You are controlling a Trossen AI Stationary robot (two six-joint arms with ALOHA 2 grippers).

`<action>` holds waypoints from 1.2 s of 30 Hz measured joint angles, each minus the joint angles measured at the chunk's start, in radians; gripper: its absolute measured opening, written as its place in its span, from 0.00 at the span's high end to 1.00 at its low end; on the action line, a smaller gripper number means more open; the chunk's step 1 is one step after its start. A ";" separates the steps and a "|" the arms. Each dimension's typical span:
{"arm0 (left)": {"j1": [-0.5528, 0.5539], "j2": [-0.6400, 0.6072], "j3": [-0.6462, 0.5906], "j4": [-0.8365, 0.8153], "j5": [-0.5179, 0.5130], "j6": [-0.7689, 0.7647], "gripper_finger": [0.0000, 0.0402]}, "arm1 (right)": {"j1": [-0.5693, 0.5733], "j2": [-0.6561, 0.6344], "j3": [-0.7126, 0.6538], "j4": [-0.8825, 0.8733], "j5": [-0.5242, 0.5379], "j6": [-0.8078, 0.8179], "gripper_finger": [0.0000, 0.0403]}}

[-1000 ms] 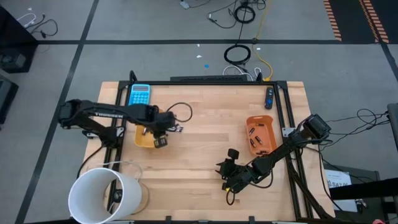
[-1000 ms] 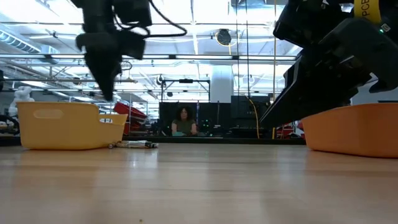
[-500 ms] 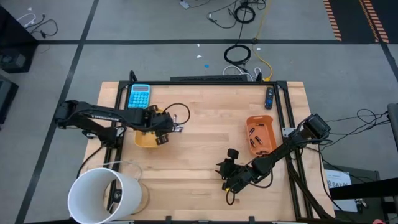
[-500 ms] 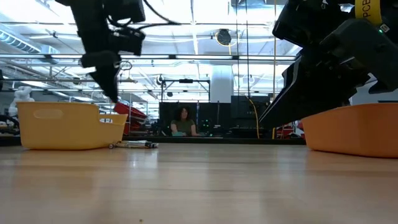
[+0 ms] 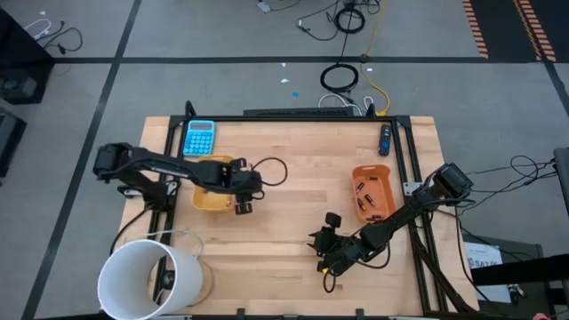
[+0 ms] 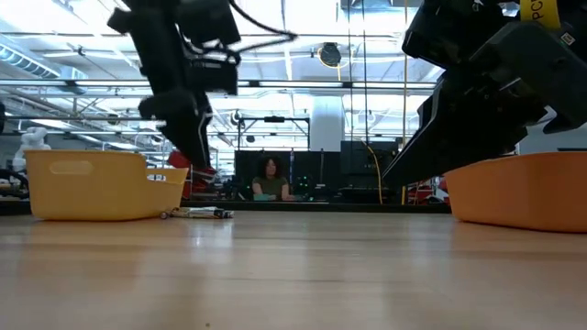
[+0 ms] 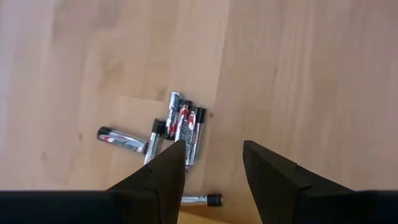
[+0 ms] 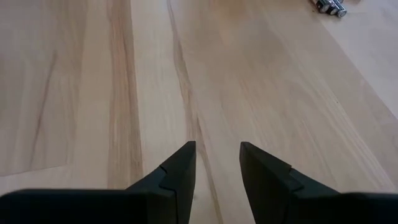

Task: Sort batteries
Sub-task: Put the silver battery into the yellow bin

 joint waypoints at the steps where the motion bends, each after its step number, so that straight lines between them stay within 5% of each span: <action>1: 0.001 0.020 0.000 0.002 0.000 0.003 0.57 | 0.000 0.000 0.000 0.000 0.000 -0.001 0.71; 15: 0.034 0.171 0.000 0.052 -0.001 0.059 0.58 | 0.000 0.000 0.000 0.000 0.000 -0.017 0.71; 22: 0.083 0.183 -0.001 0.091 0.001 0.115 0.67 | 0.000 0.000 0.000 0.000 -0.001 -0.020 0.71; 36: 0.148 0.183 -0.001 0.087 0.129 0.144 0.69 | 0.003 0.000 0.000 0.000 -0.003 0.006 0.71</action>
